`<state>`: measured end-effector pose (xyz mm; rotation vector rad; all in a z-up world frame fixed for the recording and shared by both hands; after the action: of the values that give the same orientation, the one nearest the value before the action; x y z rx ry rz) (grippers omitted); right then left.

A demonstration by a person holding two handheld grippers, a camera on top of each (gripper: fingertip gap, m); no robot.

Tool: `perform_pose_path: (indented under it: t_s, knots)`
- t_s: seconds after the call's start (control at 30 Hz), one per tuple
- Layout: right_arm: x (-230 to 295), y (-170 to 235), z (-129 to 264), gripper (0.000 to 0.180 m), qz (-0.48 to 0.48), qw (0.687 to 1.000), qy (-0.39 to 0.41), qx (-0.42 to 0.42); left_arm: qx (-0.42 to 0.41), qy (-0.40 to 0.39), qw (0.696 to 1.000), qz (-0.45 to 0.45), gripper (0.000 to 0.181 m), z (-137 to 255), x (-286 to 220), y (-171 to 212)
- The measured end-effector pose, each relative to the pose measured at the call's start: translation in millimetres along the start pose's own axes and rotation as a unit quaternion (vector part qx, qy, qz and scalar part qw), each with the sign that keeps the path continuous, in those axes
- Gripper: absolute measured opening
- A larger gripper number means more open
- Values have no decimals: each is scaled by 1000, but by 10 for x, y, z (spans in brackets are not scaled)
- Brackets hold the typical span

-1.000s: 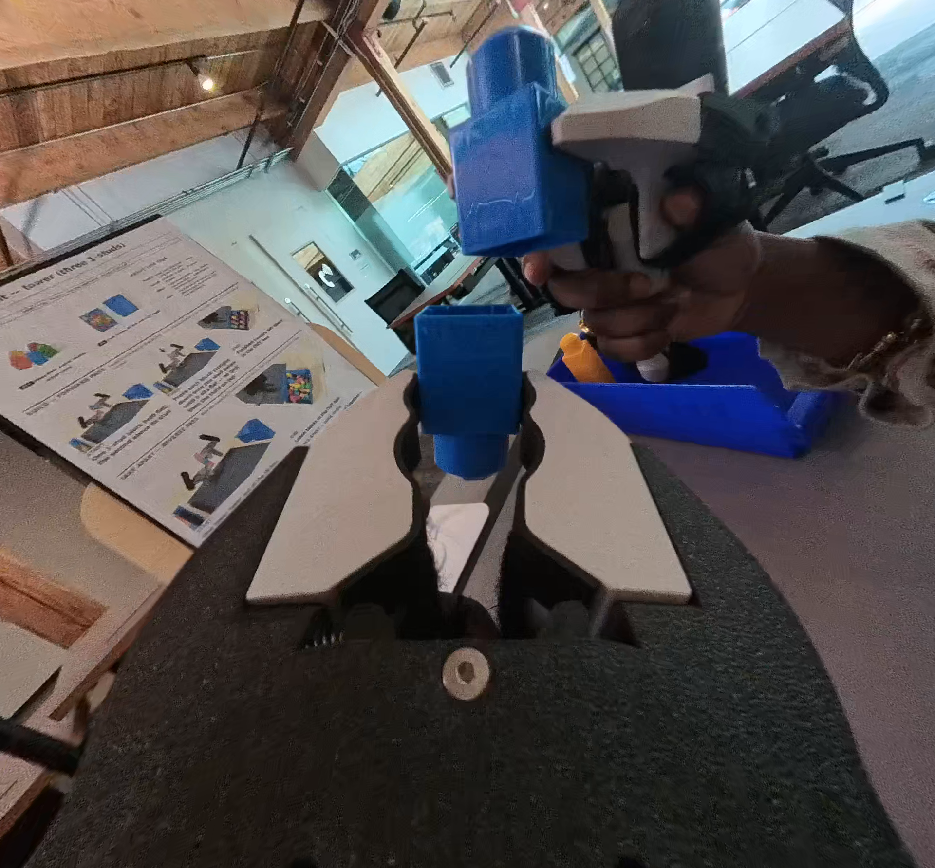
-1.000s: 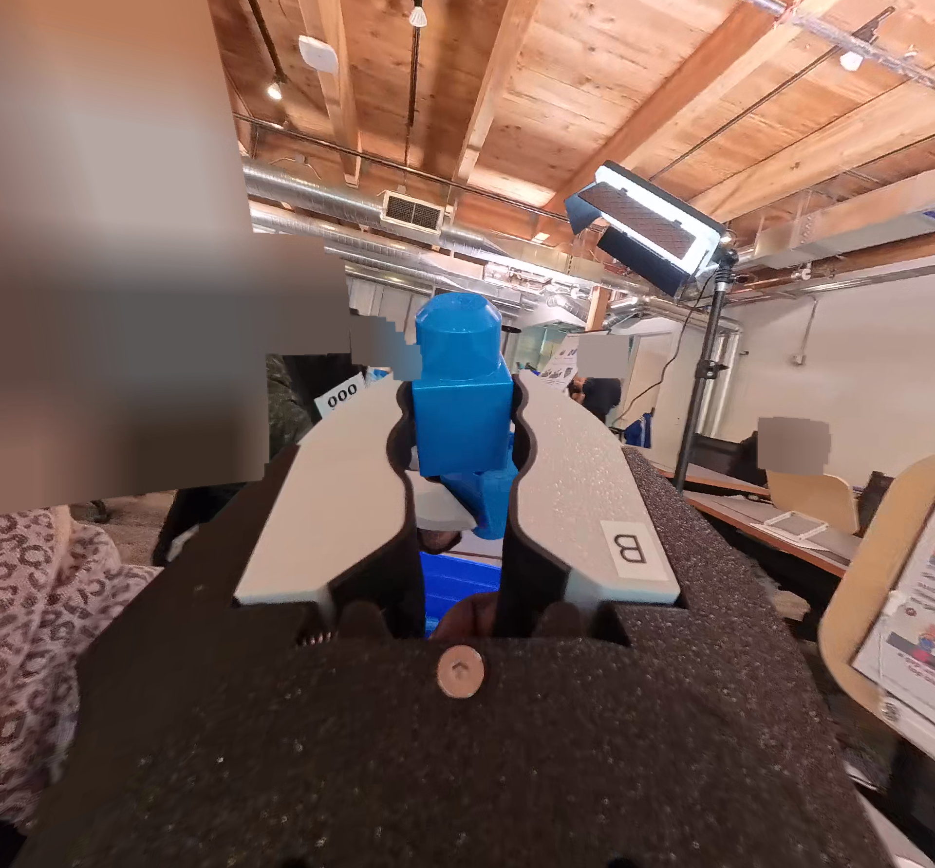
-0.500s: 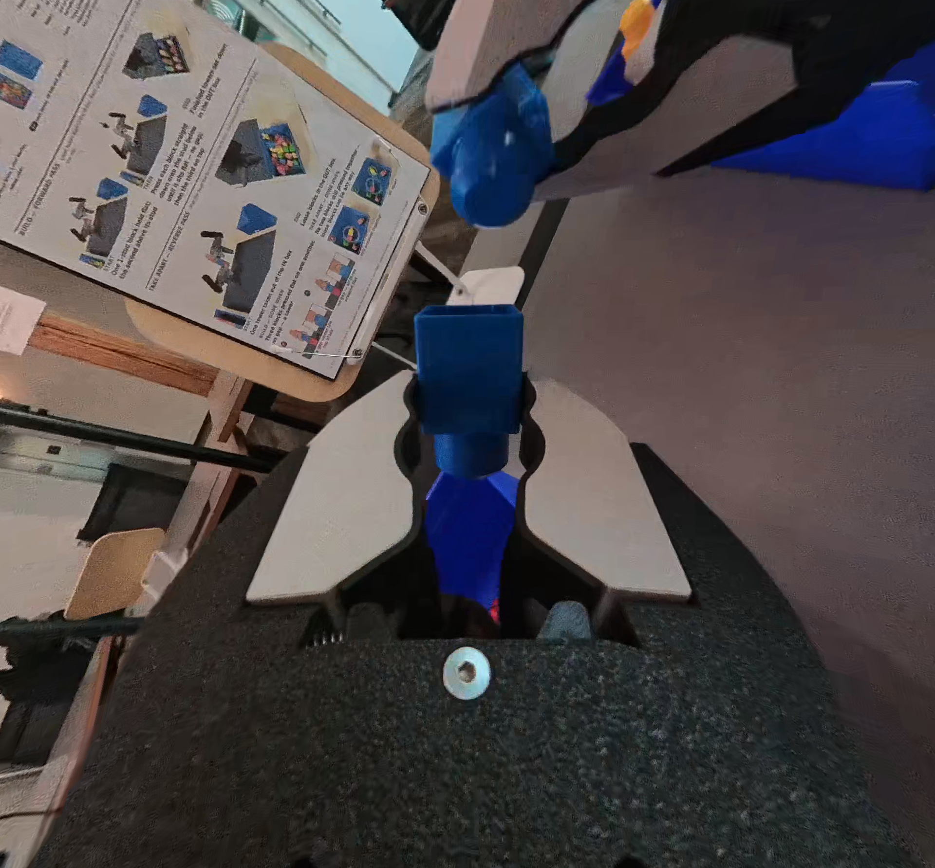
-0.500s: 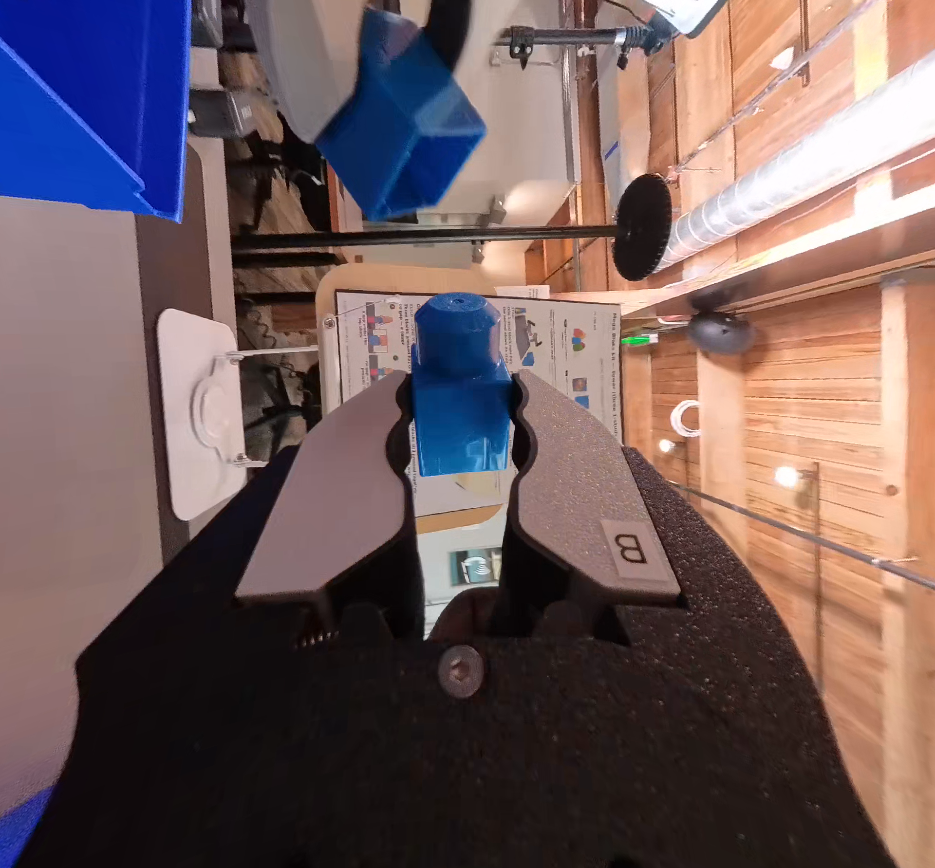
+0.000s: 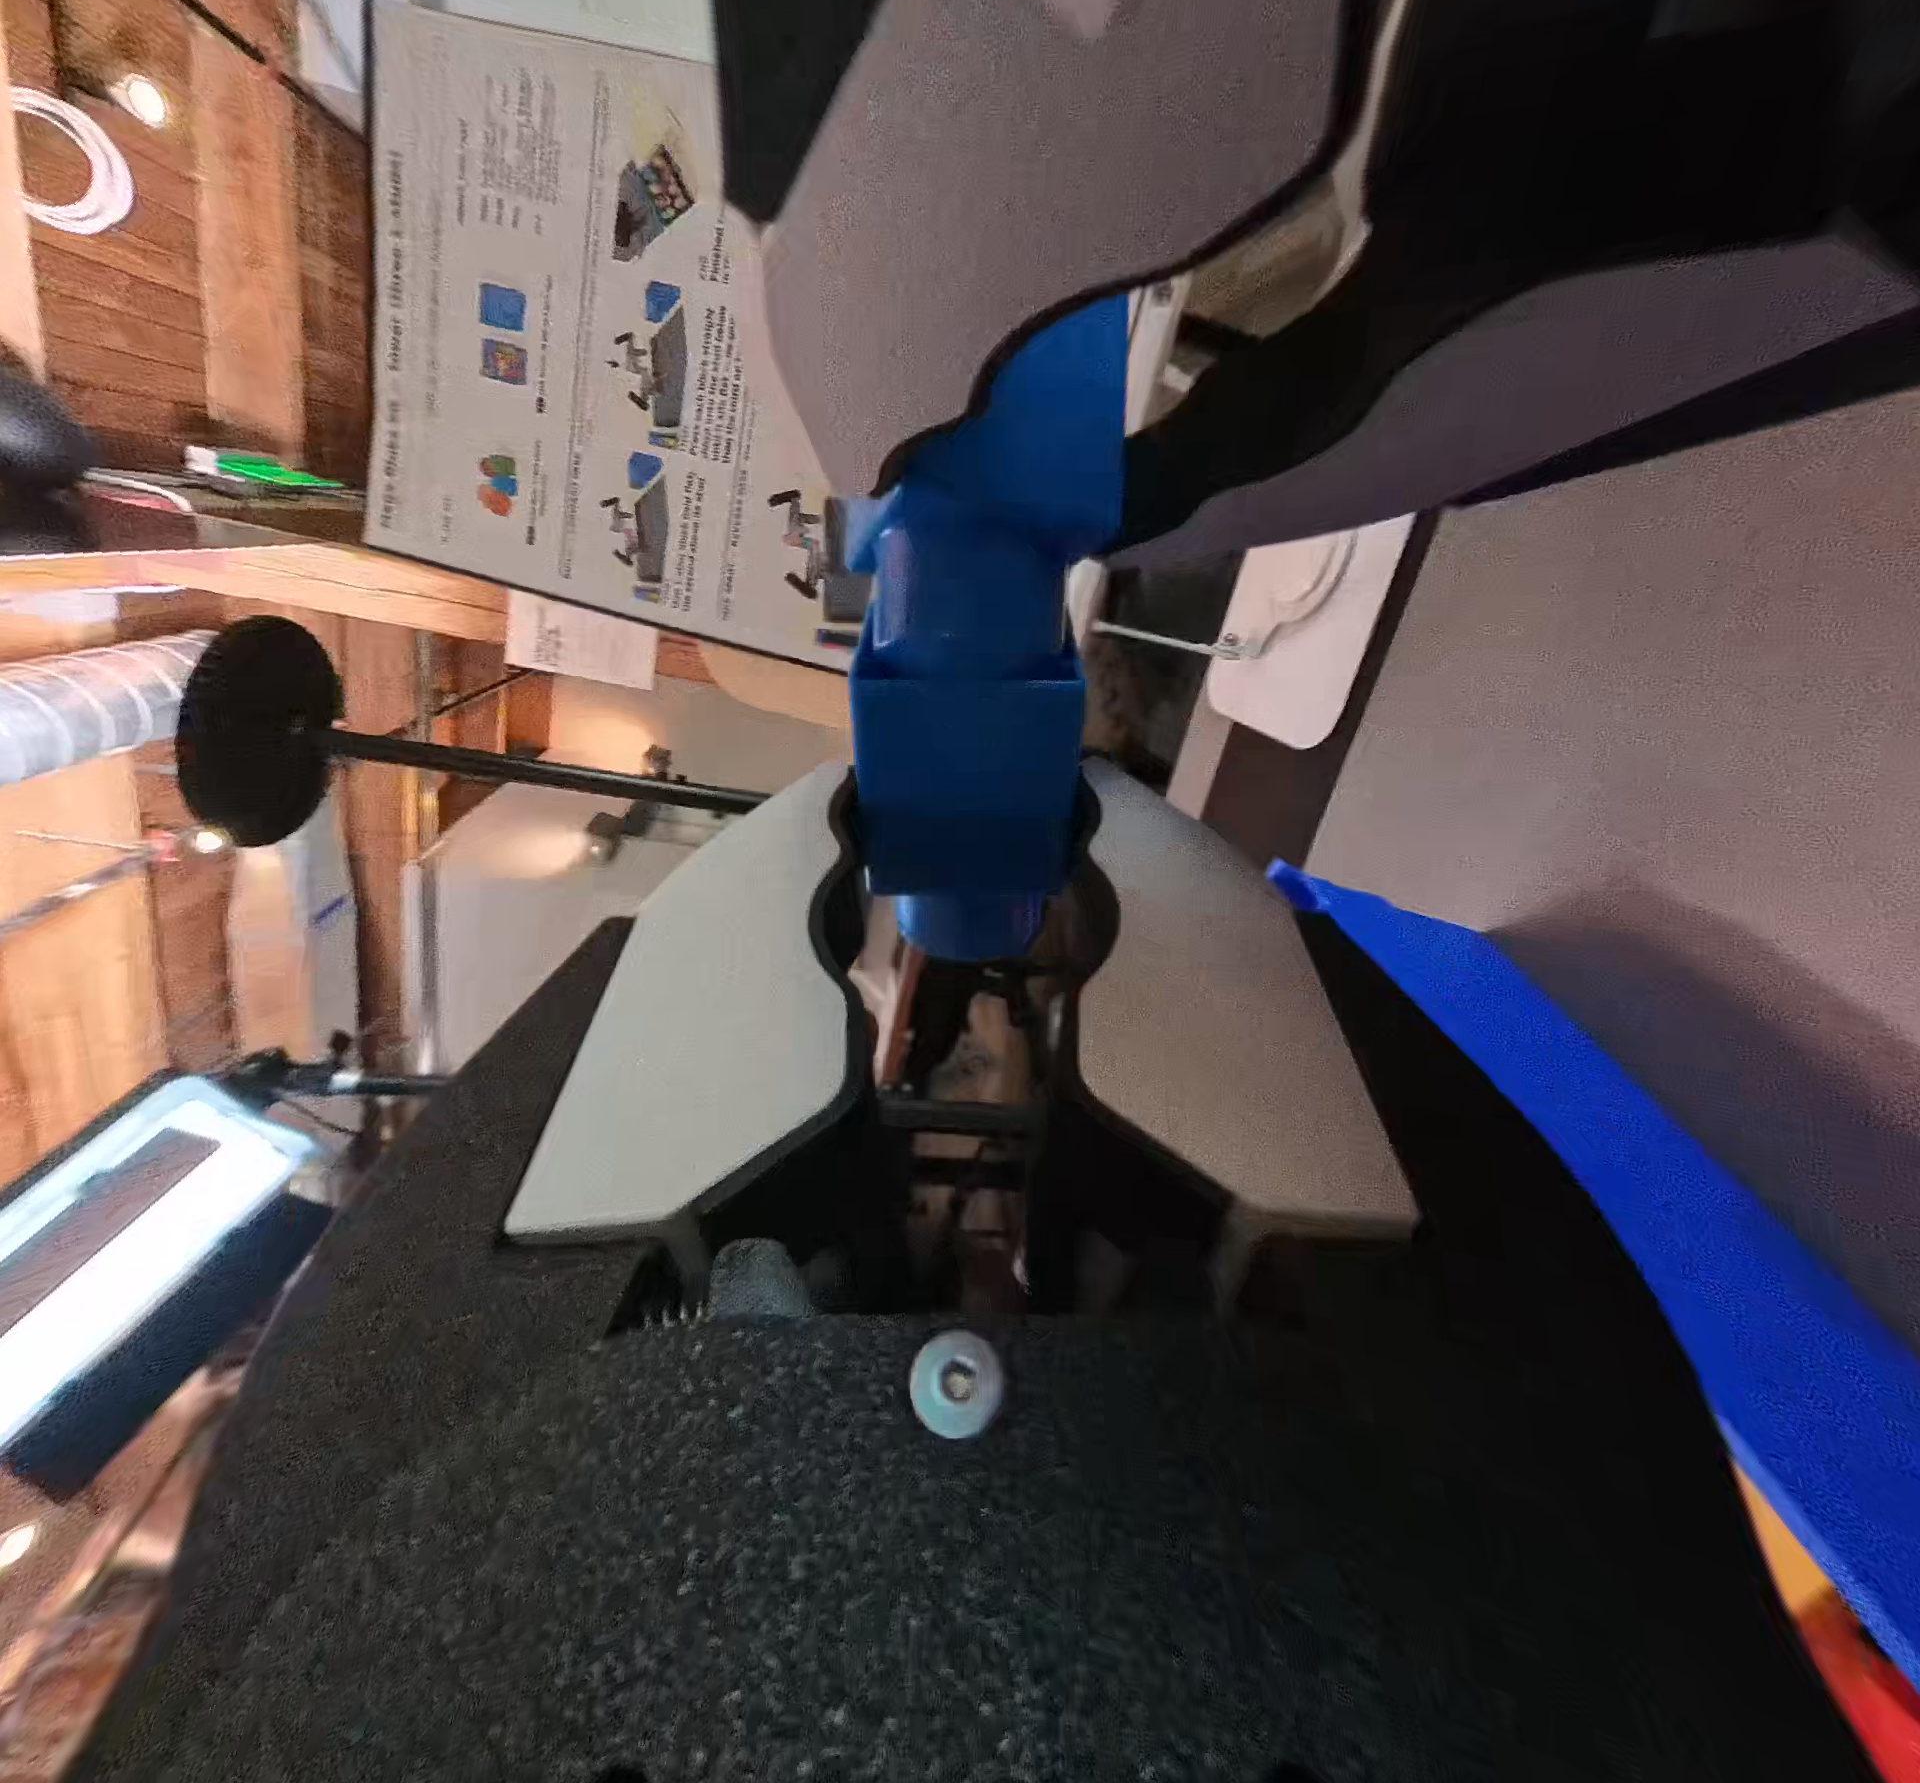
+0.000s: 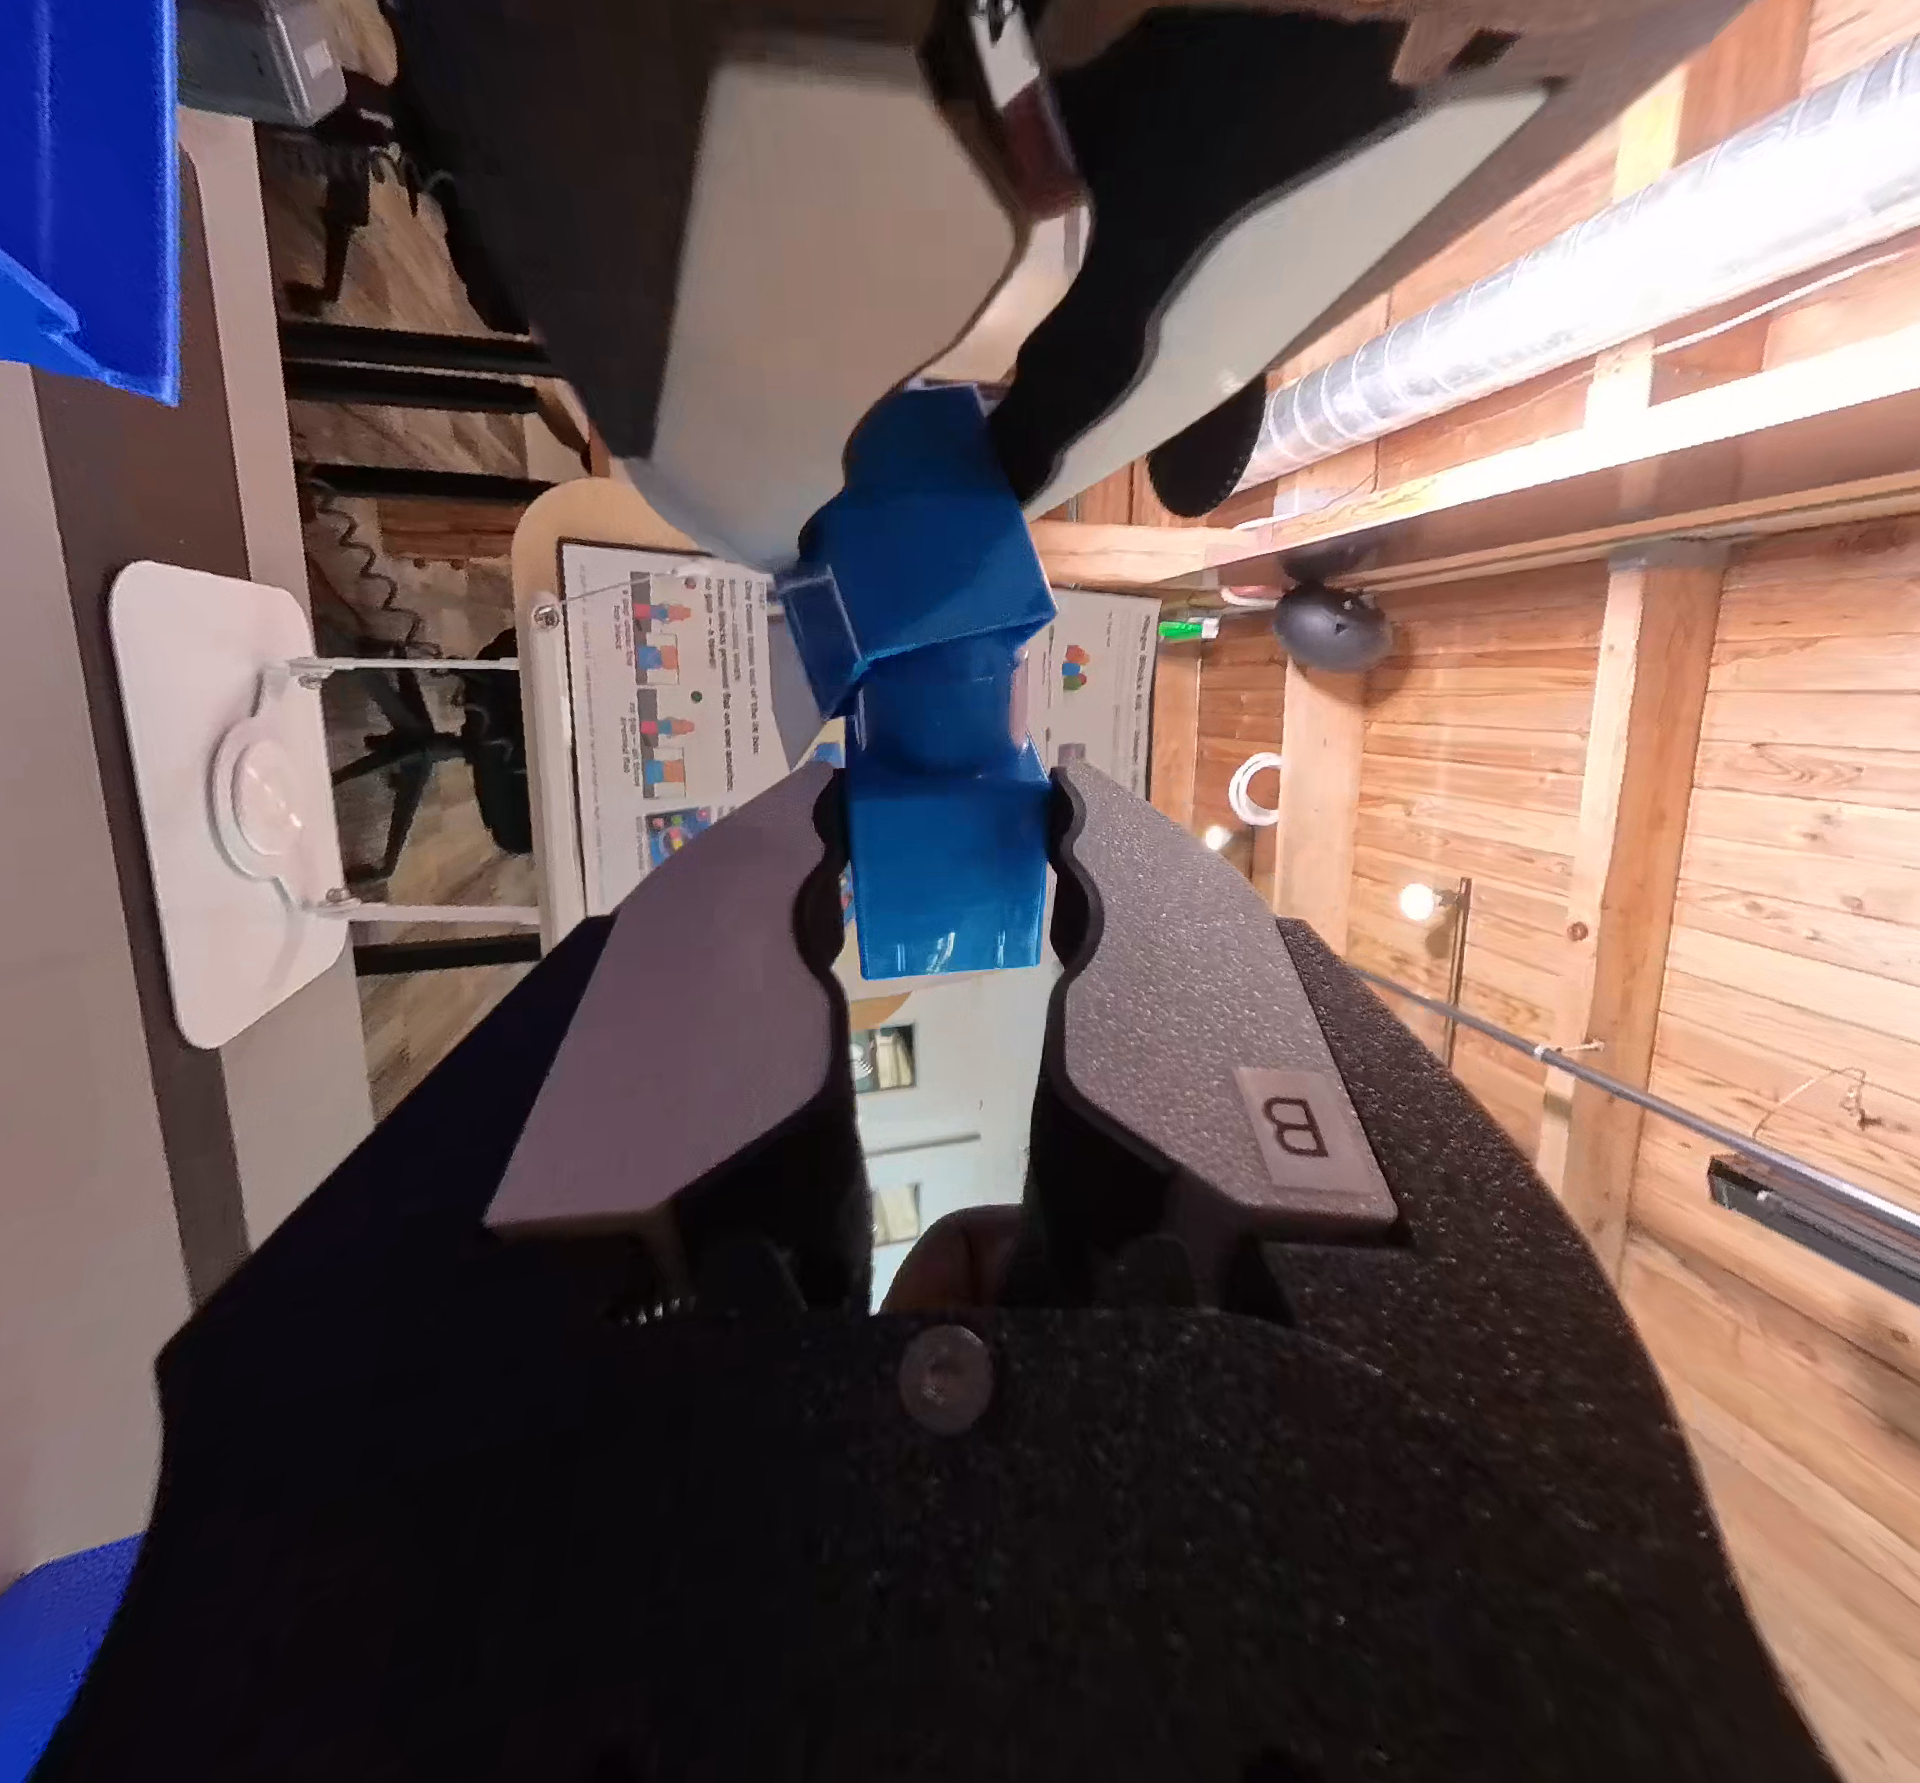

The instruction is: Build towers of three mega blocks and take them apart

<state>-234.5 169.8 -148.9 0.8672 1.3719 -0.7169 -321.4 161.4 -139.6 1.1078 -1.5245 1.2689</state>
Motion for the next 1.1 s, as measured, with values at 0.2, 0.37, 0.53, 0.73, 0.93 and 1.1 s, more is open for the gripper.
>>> perform_pose_path:
  t_s: [0.2,0.37,0.53,0.73,0.93,1.1]
  knots:
    - [25,101,-2,36,11,1000,7,7,-1,-41,998,-56,36,-17,-53,-138]
    - [85,16,55,35,11,996,3,-90,-36,-20,998,-41,36,-9,-60,-62]
    - [125,122,64,36,-45,984,-38,-169,-97,18,995,-18,36,44,-74,25]
    - [77,227,169,41,-122,954,-72,-265,-210,70,971,96,35,141,-24,152]
    - [-57,258,291,43,-218,902,-74,-365,-285,102,923,238,36,139,45,267]
    - [-210,481,416,48,-336,820,-51,-461,-310,95,881,345,36,21,54,347]
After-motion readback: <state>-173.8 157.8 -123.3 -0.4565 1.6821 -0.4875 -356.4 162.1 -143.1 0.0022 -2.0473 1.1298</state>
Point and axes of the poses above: each gripper's, where its closed fingertips meet, z back along the fingers, y out of its underside, x = y × z across the jaws, the point moved 9 cm from there along z, back along the fingers, and after that the axes turned 14 degrees about -y, right-handed, at the moved point
